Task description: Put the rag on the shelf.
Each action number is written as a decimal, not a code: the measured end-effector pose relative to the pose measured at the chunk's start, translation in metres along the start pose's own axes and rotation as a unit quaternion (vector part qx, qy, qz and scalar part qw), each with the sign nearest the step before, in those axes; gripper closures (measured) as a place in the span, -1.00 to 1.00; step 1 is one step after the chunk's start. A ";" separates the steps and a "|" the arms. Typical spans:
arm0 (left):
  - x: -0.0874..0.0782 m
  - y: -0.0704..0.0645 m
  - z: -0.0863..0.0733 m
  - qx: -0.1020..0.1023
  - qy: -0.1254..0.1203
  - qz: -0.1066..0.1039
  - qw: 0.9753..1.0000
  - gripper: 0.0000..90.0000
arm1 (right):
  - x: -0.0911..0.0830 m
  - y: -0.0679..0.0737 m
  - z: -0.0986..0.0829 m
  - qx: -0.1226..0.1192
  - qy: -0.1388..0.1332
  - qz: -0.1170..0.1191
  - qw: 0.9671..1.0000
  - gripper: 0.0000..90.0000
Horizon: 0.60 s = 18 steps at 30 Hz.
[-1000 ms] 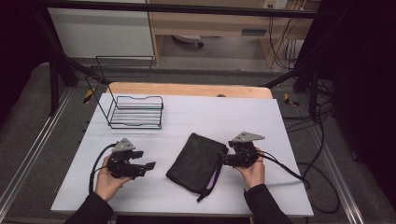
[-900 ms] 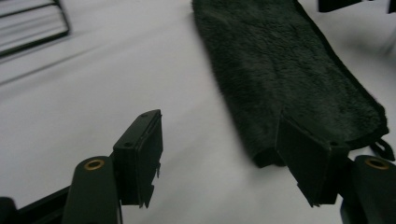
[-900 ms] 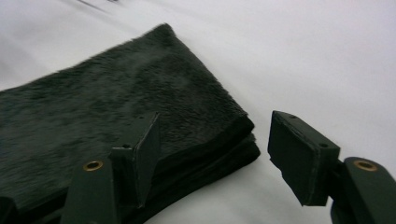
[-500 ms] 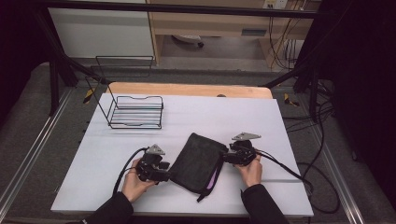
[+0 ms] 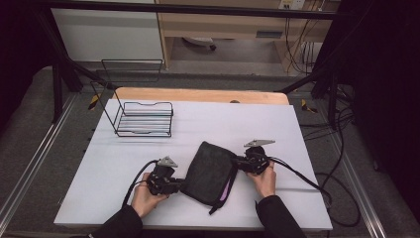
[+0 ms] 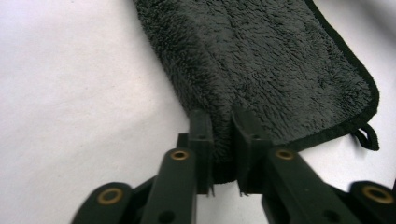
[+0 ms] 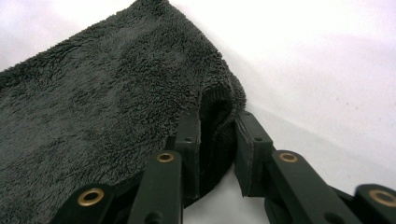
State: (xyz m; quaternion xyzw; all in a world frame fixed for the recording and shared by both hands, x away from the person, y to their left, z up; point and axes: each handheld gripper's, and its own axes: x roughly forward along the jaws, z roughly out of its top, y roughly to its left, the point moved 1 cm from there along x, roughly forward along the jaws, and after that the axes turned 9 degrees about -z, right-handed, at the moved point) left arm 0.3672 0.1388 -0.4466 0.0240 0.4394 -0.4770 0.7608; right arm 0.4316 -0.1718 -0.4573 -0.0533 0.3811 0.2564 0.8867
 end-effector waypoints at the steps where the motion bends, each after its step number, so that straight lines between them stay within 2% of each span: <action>1: -0.001 -0.002 -0.001 0.000 0.000 0.004 1.000 0.80 | 0.000 0.001 0.001 -0.004 -0.001 -0.001 1.000 0.67; 5: -0.004 -0.010 -0.005 0.005 0.003 0.017 1.000 0.83 | 0.004 0.005 0.007 -0.015 -0.005 0.001 1.000 0.69; 9: -0.008 -0.014 -0.010 0.003 0.006 0.017 1.000 0.83 | 0.010 0.015 0.016 -0.035 -0.011 0.008 0.999 0.69; 11: -0.015 -0.017 -0.018 0.000 0.006 0.018 1.000 0.83 | 0.014 0.020 0.020 -0.043 -0.014 0.016 0.999 0.69; 16: -0.025 -0.021 -0.030 -0.003 -0.001 0.016 1.000 0.83 | 0.023 0.036 0.028 -0.065 -0.011 0.034 0.997 0.69; 18: -0.027 -0.022 -0.036 -0.005 -0.011 0.016 1.000 0.82 | 0.026 0.041 0.030 -0.072 -0.011 0.037 0.997 0.69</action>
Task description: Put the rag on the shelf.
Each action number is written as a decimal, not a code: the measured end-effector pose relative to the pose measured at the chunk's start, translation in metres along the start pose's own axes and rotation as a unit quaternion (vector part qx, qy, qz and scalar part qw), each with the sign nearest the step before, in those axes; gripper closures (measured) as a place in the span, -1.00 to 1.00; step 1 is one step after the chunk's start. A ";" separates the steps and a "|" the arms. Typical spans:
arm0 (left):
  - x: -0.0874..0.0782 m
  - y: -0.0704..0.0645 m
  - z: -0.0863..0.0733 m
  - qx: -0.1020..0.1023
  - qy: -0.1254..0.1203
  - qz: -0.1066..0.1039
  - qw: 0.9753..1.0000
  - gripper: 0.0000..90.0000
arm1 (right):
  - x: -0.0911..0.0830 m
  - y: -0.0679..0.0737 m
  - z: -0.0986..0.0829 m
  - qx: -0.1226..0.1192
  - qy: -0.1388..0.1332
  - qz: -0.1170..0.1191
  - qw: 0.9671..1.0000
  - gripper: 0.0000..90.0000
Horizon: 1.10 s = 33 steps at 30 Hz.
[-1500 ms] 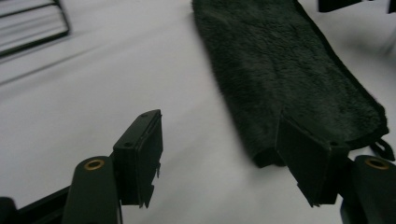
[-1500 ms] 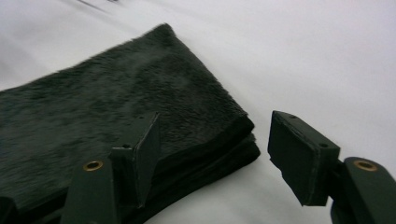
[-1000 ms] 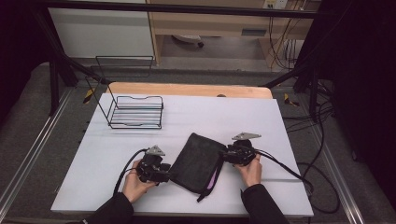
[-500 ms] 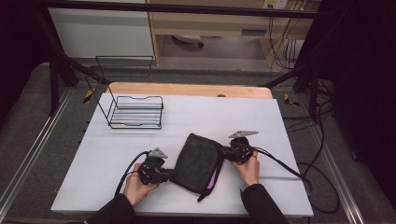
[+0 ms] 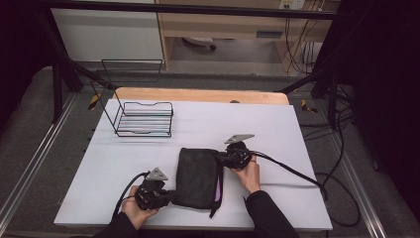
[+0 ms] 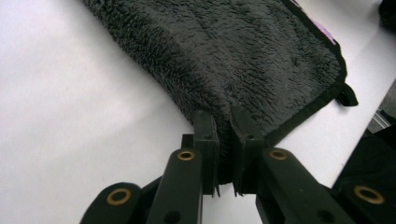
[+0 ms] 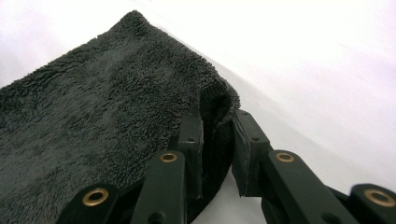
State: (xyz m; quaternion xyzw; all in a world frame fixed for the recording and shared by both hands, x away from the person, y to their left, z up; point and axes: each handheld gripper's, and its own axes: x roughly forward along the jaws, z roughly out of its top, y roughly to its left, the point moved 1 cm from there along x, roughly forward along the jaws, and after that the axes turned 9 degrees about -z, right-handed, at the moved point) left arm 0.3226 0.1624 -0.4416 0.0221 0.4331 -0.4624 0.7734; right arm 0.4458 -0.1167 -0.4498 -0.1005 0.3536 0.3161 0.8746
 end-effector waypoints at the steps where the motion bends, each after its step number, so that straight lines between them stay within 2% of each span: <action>1: 0.000 0.000 0.000 0.000 0.000 0.000 1.000 0.81 | 0.001 0.001 0.001 0.000 -0.001 0.001 1.000 0.68; 4: 0.001 0.002 -0.002 0.000 -0.006 -0.004 1.000 0.76 | 0.003 0.000 -0.001 0.001 0.002 0.001 1.000 0.63; 7: 0.000 0.003 -0.002 0.005 -0.006 -0.004 1.000 0.61 | 0.000 0.000 -0.001 -0.005 -0.017 -0.009 1.000 0.46; 9: -0.004 0.003 -0.002 0.010 -0.010 -0.001 1.000 0.43 | -0.005 -0.001 0.000 0.002 -0.037 -0.012 0.999 0.21; 10: -0.010 0.006 0.000 0.018 -0.027 0.004 0.999 0.33 | -0.009 -0.003 0.000 0.009 -0.046 -0.009 0.999 0.11; 12: -0.016 0.010 0.004 0.017 -0.043 0.007 0.999 0.19 | -0.018 -0.005 0.002 0.027 -0.054 -0.002 0.998 -0.11; 15: -0.022 0.018 0.010 0.019 -0.052 0.008 0.998 -0.02 | -0.029 -0.006 0.001 0.035 -0.064 0.000 0.997 -0.37; 16: -0.022 0.018 0.010 0.019 -0.052 0.008 0.998 -0.10 | -0.029 -0.006 0.001 0.035 -0.064 0.000 0.997 -0.37; 17: -0.023 0.022 0.012 0.020 -0.054 0.006 0.998 -0.18 | -0.036 -0.007 -0.001 0.036 -0.067 0.002 0.997 -0.53; 18: -0.023 0.024 0.013 0.018 -0.056 0.003 0.998 -0.18 | -0.036 -0.007 -0.001 0.036 -0.067 0.002 0.997 -0.53; 19: -0.023 0.030 0.016 0.016 -0.056 0.002 0.998 -0.28 | -0.040 -0.007 -0.004 0.041 -0.072 0.008 0.997 -0.63; 20: -0.023 0.030 0.016 0.016 -0.056 0.002 0.998 -0.33 | -0.042 -0.008 -0.005 0.042 -0.074 0.010 0.996 -0.66; 27: -0.019 0.044 0.035 0.028 -0.052 0.024 0.998 -0.64 | -0.051 -0.010 -0.014 0.050 -0.072 0.015 0.996 -0.86; 33: -0.012 0.056 0.056 0.030 -0.060 0.036 0.997 -0.74 | -0.052 -0.010 -0.022 0.058 -0.075 0.015 0.995 -0.92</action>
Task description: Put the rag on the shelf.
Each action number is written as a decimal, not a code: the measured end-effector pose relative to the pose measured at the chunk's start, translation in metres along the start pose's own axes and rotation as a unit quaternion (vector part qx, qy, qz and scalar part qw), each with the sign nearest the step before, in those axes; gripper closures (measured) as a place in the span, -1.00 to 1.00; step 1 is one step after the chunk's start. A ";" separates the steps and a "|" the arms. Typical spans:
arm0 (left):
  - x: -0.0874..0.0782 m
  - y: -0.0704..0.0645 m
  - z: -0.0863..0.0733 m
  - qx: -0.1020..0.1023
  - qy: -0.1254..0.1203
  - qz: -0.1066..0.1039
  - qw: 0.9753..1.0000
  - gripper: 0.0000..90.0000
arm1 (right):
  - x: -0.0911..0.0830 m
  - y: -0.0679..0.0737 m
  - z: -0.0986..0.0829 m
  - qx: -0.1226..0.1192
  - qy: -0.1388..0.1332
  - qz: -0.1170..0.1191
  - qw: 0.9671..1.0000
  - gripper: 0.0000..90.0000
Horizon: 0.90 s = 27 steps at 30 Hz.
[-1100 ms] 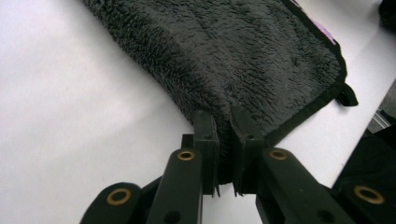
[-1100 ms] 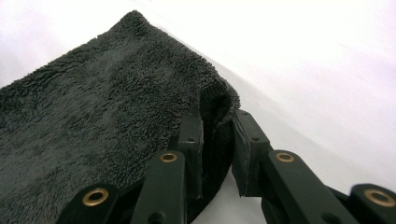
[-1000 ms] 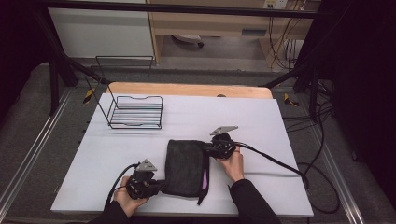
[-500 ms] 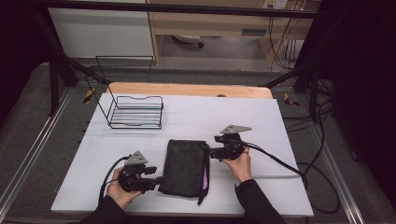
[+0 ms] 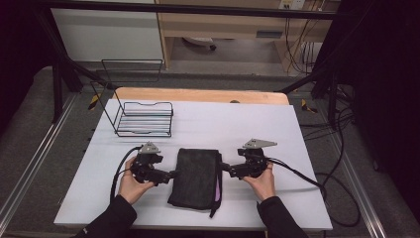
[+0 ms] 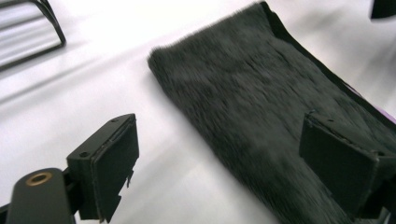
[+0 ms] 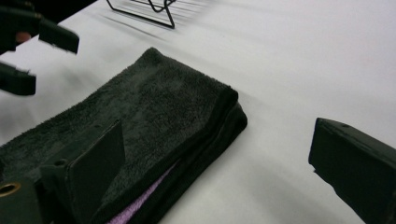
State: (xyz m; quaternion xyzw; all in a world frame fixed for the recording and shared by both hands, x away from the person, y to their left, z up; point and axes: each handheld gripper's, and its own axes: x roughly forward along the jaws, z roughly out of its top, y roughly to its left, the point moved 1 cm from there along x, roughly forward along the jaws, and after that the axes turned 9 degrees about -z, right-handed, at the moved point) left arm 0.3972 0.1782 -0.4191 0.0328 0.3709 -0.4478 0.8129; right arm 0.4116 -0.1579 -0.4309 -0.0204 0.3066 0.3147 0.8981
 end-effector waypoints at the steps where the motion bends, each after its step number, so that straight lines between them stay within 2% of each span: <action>1: 0.002 0.001 0.002 -0.002 -0.003 0.002 1.000 -0.75 | 0.000 0.000 -0.002 -0.001 0.001 -0.001 1.000 -0.93; 8: 0.016 0.014 0.017 -0.015 -0.009 0.020 1.000 -0.71 | 0.001 0.000 -0.007 -0.006 0.006 -0.006 1.000 -0.95; 15: 0.030 0.032 0.026 -0.033 -0.005 0.040 0.999 -0.45 | 0.003 0.001 -0.008 -0.004 0.007 -0.006 1.000 -0.94; 18: 0.036 0.039 0.027 -0.051 -0.008 0.038 0.998 -0.28 | 0.004 0.001 -0.008 -0.004 0.009 -0.007 1.000 -0.94; 22: 0.044 0.043 0.024 -0.056 0.005 0.041 0.998 -0.08 | 0.005 0.000 -0.008 -0.002 0.010 -0.010 1.000 -0.94; 25: 0.050 0.044 0.023 -0.067 0.011 0.033 0.997 0.08 | 0.007 0.000 -0.008 0.002 0.013 -0.012 1.000 -0.94; 27: 0.054 0.043 0.022 -0.067 0.018 0.028 0.997 0.16 | 0.009 0.000 -0.008 0.002 0.015 -0.014 1.000 -0.94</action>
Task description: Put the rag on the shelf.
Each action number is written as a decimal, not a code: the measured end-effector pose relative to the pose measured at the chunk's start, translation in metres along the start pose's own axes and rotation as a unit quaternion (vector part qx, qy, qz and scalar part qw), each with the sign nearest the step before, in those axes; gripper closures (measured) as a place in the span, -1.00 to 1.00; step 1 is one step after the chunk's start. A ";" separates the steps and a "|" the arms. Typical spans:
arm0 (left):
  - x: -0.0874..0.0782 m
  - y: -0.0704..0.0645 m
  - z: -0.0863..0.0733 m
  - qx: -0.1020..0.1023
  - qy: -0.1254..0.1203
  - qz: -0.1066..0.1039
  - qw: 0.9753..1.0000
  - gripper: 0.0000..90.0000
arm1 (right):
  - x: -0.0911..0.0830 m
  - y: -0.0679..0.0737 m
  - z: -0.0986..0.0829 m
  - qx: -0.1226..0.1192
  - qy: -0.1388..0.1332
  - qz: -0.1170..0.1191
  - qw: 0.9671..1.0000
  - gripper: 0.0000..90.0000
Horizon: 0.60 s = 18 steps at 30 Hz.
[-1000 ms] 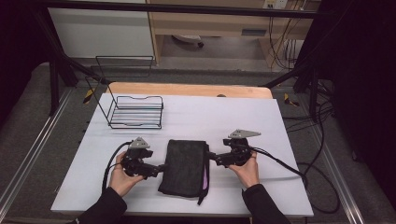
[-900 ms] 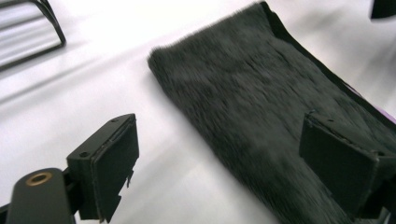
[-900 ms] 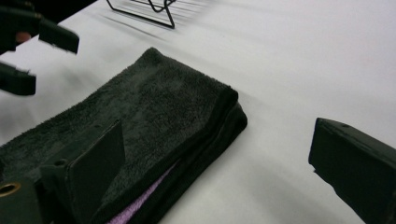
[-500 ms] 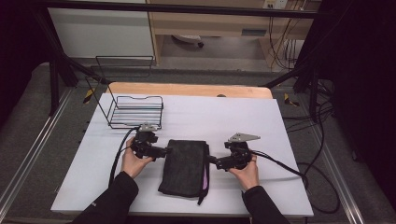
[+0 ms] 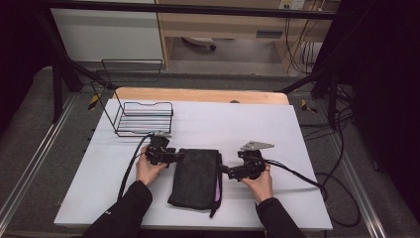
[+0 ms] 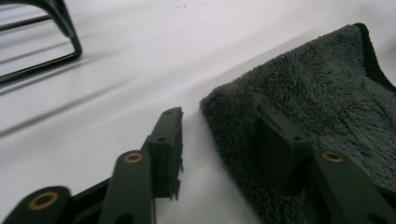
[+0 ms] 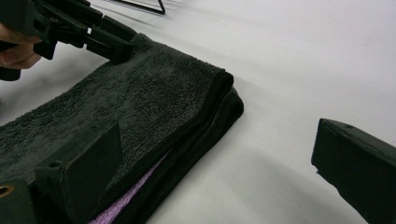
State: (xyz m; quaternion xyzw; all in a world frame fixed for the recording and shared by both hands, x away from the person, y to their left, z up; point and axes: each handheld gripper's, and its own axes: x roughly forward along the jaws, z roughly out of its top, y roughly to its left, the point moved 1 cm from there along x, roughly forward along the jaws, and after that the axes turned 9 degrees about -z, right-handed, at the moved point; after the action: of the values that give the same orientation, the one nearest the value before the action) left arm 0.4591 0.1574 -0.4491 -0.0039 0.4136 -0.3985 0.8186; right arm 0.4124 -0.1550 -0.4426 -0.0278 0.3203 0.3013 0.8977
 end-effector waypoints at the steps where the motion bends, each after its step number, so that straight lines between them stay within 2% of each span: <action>1: 0.001 -0.001 0.000 -0.001 0.000 0.000 1.000 0.20 | 0.001 0.000 0.000 0.000 0.002 0.000 1.000 -0.93; 11: 0.006 -0.006 -0.002 -0.007 0.001 -0.010 1.000 0.51 | 0.010 -0.002 0.005 0.016 -0.005 -0.007 1.000 -0.93; 16: 0.006 -0.007 -0.002 -0.002 0.003 -0.012 1.000 0.62 | 0.021 -0.007 0.007 0.025 0.007 -0.013 1.000 -0.93; 18: 0.007 -0.008 -0.003 -0.001 0.003 -0.013 1.000 0.64 | 0.025 -0.008 0.008 0.026 0.014 -0.019 0.999 -0.87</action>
State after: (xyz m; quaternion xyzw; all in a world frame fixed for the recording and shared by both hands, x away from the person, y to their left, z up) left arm 0.4546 0.1485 -0.4526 -0.0093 0.4161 -0.4085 0.8124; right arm 0.4371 -0.1467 -0.4520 -0.0148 0.3396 0.2759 0.8991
